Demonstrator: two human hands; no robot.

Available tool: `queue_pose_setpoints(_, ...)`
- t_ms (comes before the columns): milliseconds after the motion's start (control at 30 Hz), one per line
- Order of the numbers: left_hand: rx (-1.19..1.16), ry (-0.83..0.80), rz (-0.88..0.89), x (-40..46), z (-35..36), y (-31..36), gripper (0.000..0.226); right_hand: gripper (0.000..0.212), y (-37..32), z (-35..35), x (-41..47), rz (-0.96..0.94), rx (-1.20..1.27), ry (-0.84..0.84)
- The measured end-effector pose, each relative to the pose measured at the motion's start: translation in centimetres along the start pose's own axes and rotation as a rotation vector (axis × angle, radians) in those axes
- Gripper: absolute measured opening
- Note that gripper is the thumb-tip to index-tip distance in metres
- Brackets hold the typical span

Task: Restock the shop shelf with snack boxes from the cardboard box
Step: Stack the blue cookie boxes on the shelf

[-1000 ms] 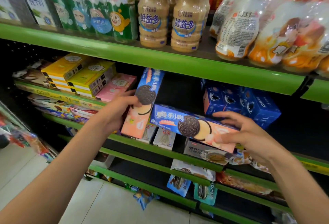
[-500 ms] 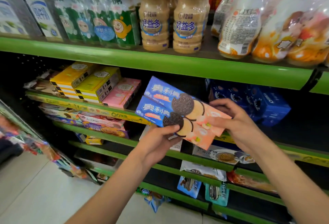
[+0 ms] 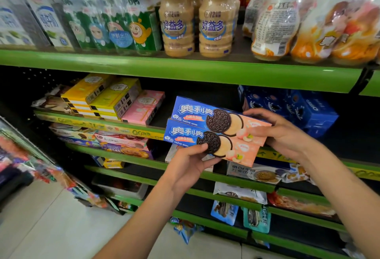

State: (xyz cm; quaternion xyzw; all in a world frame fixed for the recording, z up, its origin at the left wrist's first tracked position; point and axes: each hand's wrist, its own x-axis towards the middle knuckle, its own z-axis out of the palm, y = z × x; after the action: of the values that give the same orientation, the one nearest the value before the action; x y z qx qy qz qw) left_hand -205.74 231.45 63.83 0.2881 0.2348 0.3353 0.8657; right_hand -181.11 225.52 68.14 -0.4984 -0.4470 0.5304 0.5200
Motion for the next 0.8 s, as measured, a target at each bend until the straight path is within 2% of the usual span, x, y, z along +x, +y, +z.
queue_pose_setpoints(200, -0.026, -0.038, 0.006, 0.5, -0.8, 0.4, 0.038, 0.054, -0.6, 0.1, 0.6, 0.035, -0.024, -0.083)
queue_pose_setpoints(267, -0.042, -0.035, 0.021, 0.6, -0.9, 0.6, 0.04, 0.057, -0.7, 0.2, 0.8, 0.032, -0.042, -0.108)
queue_pose_setpoints(400, -0.03, -0.031, 0.021, 0.8, -1.1, 0.5, 0.03, 0.069, -0.2, 0.4, 1.1, 0.011, -0.045, -0.13)
queue_pose_setpoints(433, -0.029, -0.03, 0.021, 0.8, -1.2, 0.5, 0.031, 0.07, 0.1, 0.4, 1.1, 0.009, -0.033, -0.127)
queue_pose_setpoints(533, -0.019, -0.025, 0.02, 1.0, -1.7, 0.4, 0.053, 0.071, 0.8, 0.4, 1.2, 0.006, 0.003, -0.12)
queue_pose_setpoints(600, -0.026, -0.018, 0.002, 1.1, -2.0, 0.3, 0.056, 0.071, 1.1, 0.4, 1.3, 0.002, -0.017, -0.128)
queue_pose_setpoints(800, -0.059, -0.039, -0.037, 1.3, -2.8, -0.4, 0.029, 0.078, 1.5, 0.1, 1.2, 0.028, -0.081, -0.163)
